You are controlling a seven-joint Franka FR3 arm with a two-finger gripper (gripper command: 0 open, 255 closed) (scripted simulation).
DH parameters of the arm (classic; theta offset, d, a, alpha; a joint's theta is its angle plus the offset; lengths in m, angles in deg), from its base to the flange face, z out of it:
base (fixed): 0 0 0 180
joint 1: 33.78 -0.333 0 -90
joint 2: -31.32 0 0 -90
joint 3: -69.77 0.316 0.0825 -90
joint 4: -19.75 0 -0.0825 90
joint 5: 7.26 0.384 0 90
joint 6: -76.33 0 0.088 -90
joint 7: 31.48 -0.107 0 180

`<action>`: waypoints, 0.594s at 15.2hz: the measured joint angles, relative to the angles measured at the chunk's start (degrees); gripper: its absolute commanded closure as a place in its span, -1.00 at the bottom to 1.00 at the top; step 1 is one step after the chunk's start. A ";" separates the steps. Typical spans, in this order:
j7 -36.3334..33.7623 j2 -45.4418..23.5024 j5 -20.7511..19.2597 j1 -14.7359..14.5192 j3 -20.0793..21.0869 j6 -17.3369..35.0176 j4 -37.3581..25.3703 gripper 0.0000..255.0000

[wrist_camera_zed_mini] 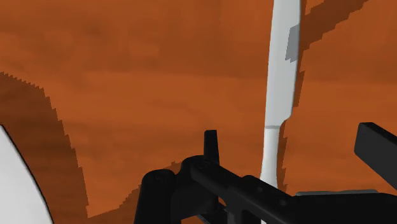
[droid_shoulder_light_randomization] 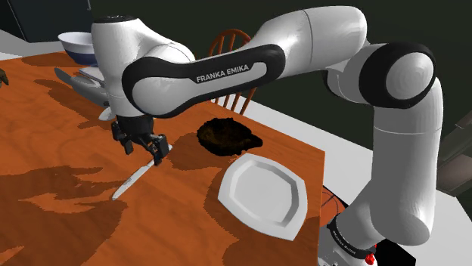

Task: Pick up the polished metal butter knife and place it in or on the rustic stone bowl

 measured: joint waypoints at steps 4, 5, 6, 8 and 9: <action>-1.97 -2.62 -1.15 -1.33 -1.20 0.95 -1.37 -1.00; -2.14 -3.02 -1.38 -1.44 -1.37 1.50 -1.16 -1.00; -2.25 -3.19 -1.52 -1.38 -1.48 2.10 -0.69 -1.00; -2.49 -3.92 -1.95 -1.57 -1.78 3.08 -0.35 -1.00; -2.54 -3.89 -1.97 -1.51 -1.80 3.35 -0.04 -1.00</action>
